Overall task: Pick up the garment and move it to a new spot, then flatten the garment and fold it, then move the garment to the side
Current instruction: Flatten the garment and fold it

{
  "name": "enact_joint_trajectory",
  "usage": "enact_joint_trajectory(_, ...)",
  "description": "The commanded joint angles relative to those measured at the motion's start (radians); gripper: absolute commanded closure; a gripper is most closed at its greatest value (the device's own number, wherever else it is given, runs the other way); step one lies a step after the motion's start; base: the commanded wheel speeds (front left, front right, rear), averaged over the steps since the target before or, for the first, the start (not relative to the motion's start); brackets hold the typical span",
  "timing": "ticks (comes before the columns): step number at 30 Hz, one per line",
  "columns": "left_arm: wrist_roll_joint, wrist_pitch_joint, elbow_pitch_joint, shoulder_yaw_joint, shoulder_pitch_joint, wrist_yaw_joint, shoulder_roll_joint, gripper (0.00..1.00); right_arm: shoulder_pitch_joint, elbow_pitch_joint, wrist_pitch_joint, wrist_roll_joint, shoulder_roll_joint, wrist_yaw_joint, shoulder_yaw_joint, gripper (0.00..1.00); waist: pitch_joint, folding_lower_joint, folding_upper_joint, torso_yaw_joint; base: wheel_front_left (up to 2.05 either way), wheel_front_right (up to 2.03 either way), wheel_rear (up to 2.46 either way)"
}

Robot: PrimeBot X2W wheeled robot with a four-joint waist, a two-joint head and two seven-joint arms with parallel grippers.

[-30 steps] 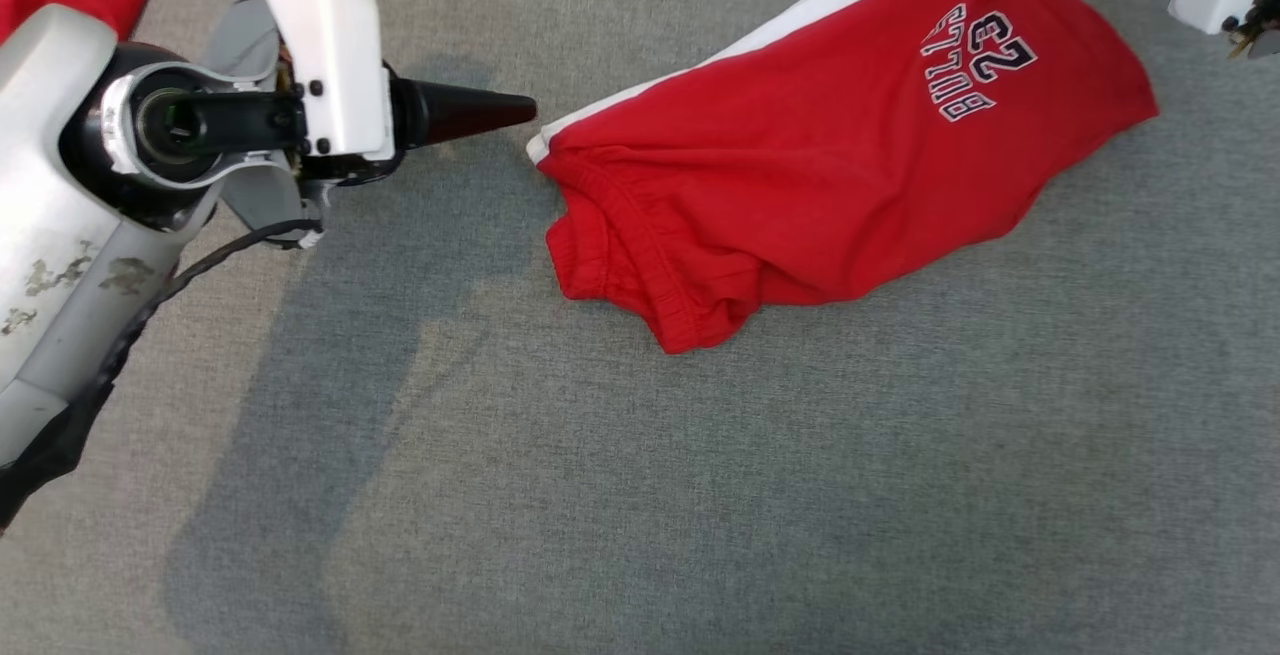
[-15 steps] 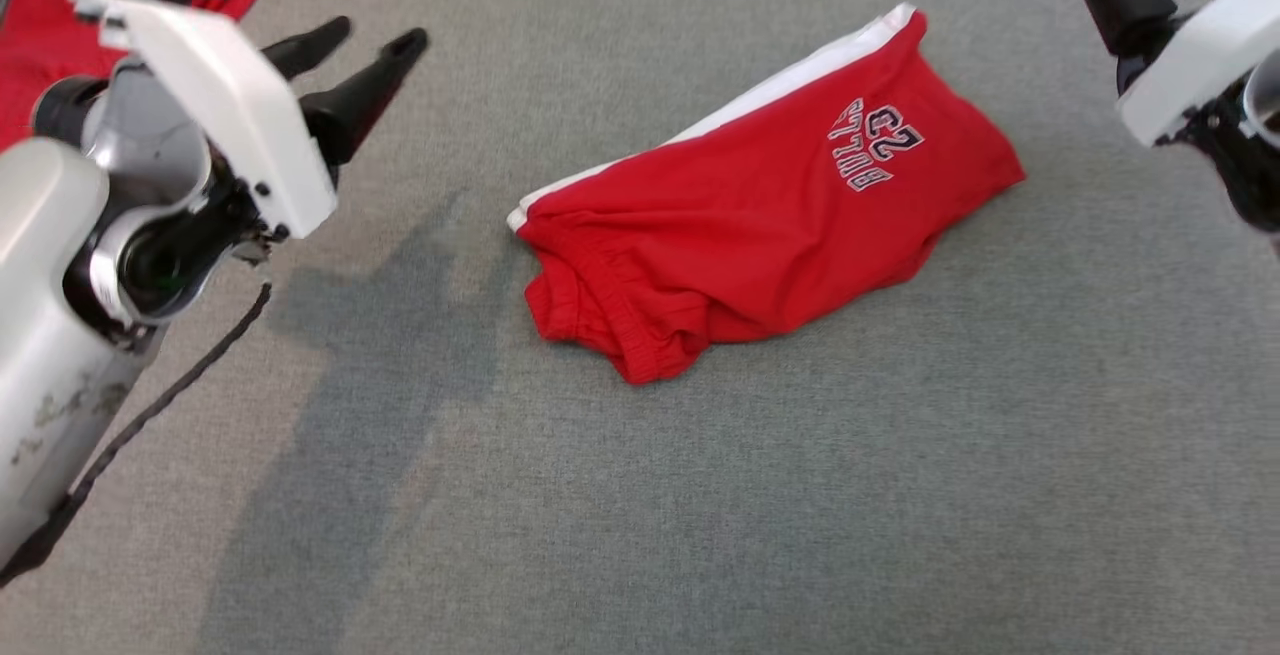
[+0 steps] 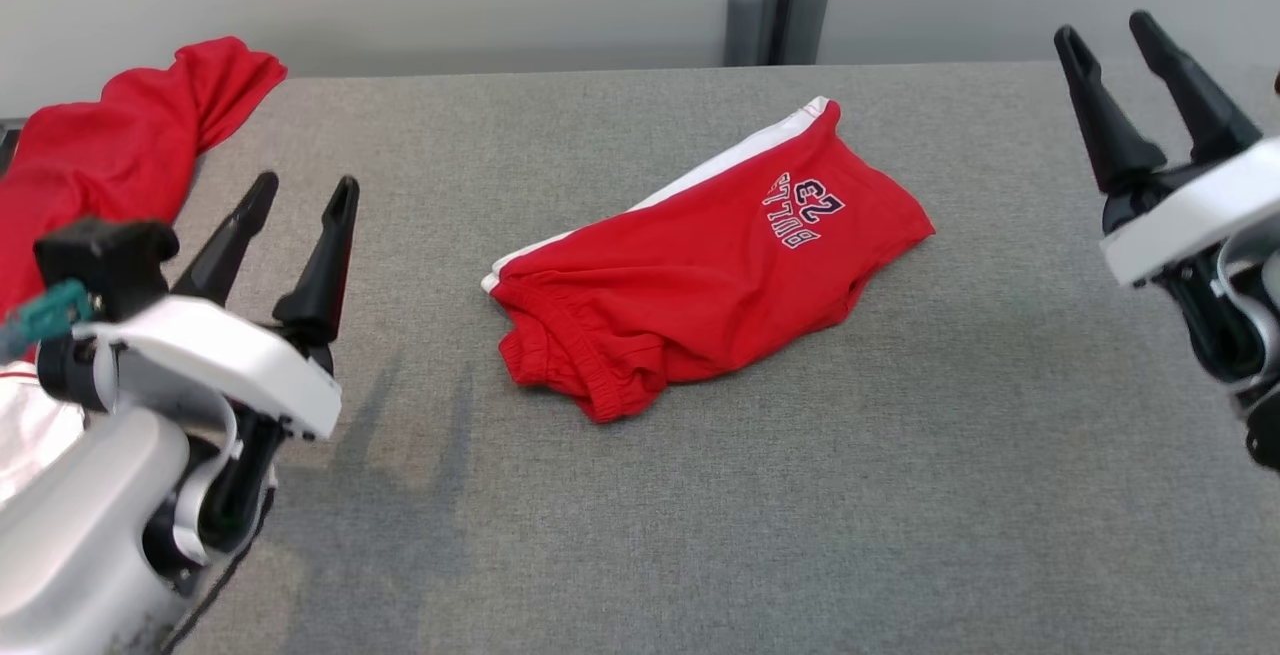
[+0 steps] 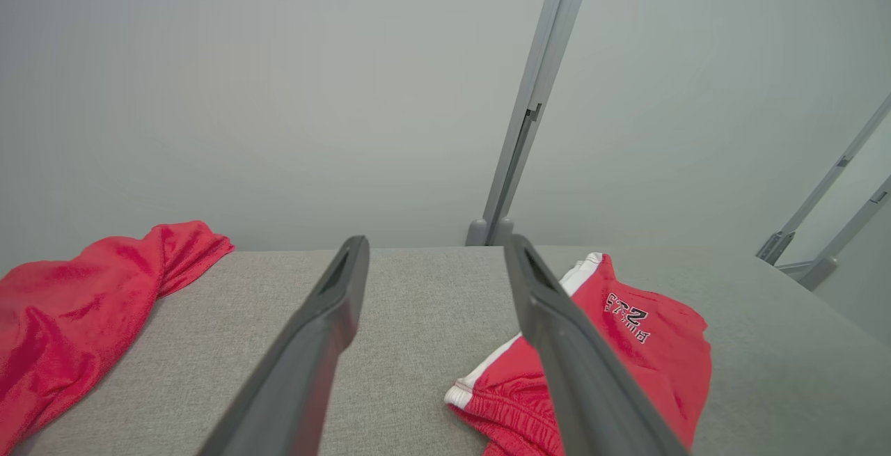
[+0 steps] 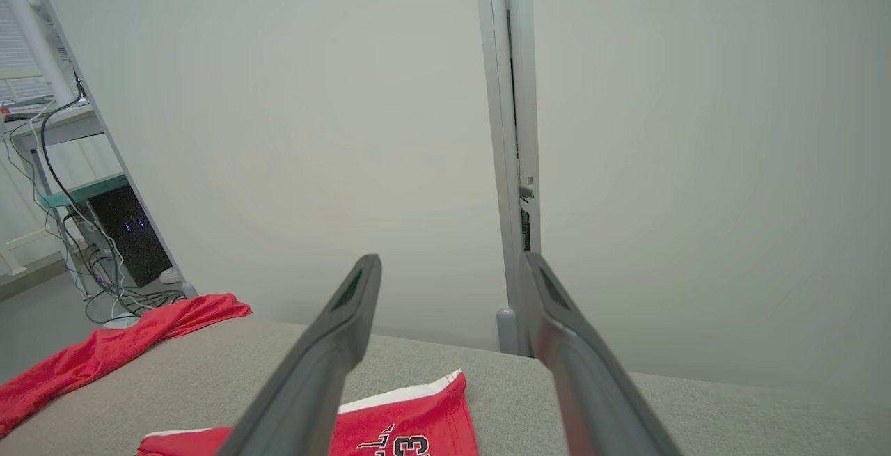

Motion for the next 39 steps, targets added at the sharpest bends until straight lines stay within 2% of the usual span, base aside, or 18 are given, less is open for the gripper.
enact_joint_trajectory(1, 0.01, -0.049, -0.015, 0.014, 0.052, 0.022, -0.004, 0.0, 0.075, -0.038, -0.004, -0.048, 0.02, 0.0, -0.071, 0.0, -0.009, 0.0, 0.0, -0.009, 0.0, 0.0, 0.0)
enact_joint_trajectory(2, 0.01, -0.049, -0.015, 0.014, 0.052, 0.022, -0.004, 0.0, 0.075, -0.038, -0.004, -0.048, 0.02, 0.0, -0.071, 0.0, -0.009, 0.0, 0.0, -0.009, 0.0, 0.0, 0.0)
enact_joint_trajectory(7, 0.041, -0.115, -0.052, 0.075, 0.173, 0.076, -0.039, 0.0, 0.226, -0.101, -0.005, -0.147, 0.075, 0.0, -0.195, 0.0, -0.011, 0.0, 0.0, -0.023, 0.0, 0.0, 0.0)
enact_joint_trajectory(12, 0.171, -0.122, -0.115, 0.228, 0.315, 0.086, -0.152, 0.0, 0.313, -0.11, -0.005, -0.187, 0.111, 0.0, -0.271, 0.0, -0.007, 0.0, 0.0, -0.003, 0.0, 0.0, 0.0)
enact_joint_trajectory(18, 0.356, -0.122, -0.129, 0.333, 0.445, 0.017, -0.298, 0.0, 0.329, -0.036, -0.005, -0.192, 0.111, 0.0, -0.319, 0.0, 0.013, 0.0, 0.0, 0.086, 0.0, 0.0, 0.0)
enact_joint_trajectory(25, 0.507, -0.122, -0.126, 0.398, 0.478, -0.09, -0.434, 0.0, 0.196, 0.166, -0.002, -0.138, 0.083, 0.0, -0.241, 0.0, 0.072, 0.0, 0.0, 0.196, 0.0, 0.0, 0.0)
enact_joint_trajectory(26, 0.542, -0.122, -0.125, 0.409, 0.478, -0.122, -0.469, 0.0, 0.153, 0.218, 0.017, -0.111, 0.073, 0.0, -0.211, 0.0, 0.092, 0.0, 0.0, 0.226, 0.0, 0.0, 0.0)
enact_joint_trajectory(33, 0.635, -0.122, -0.111, 0.438, 0.474, -0.211, -0.563, 0.0, 0.023, 0.384, 0.15, -0.014, 0.012, 0.0, -0.144, 0.0, 0.171, 0.0, 0.0, 0.333, 0.0, 0.0, 0.0)
enact_joint_trajectory(39, 0.671, -0.12, -0.108, 0.454, 0.483, -0.258, -0.595, 0.0, -0.053, 0.47, 0.344, 0.072, -0.03, 0.0, -0.106, 0.0, 0.214, 0.0, 0.0, 0.394, 0.0, 0.0, 0.0)
